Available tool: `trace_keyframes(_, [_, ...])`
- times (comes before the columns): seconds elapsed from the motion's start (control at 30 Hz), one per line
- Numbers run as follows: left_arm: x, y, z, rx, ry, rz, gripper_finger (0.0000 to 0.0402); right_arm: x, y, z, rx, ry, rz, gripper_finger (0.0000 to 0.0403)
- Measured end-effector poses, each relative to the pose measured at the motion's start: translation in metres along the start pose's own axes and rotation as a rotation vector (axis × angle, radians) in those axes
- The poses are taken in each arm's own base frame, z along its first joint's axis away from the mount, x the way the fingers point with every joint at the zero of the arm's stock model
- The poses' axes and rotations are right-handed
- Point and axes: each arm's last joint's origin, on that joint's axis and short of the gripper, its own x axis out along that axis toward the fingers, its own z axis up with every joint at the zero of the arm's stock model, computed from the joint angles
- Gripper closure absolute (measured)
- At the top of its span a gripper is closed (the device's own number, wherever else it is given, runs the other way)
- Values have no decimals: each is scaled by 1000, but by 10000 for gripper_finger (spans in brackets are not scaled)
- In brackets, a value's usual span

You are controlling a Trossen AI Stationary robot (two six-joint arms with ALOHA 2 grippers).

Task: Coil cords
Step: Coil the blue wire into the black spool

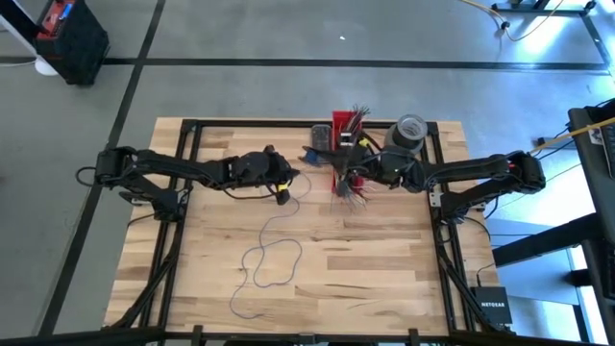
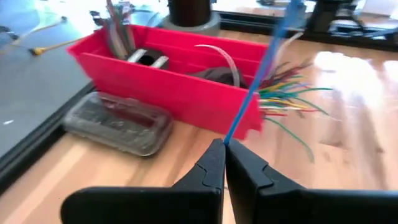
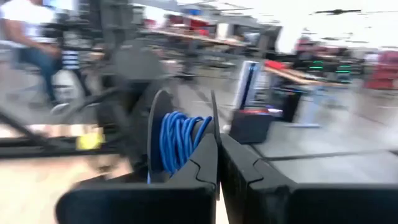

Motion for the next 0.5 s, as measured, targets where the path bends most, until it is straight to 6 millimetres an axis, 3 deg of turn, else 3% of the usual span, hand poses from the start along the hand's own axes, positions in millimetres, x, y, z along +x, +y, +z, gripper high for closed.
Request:
trace_keyframes(0.23, [-1,3,-1,10,14,39,400,-1,9,-4,18,21,227,395])
trace_keyframes(0.5, [-8,8,-7,30,100,65,400,-8,23,-25,-114,266,224,395])
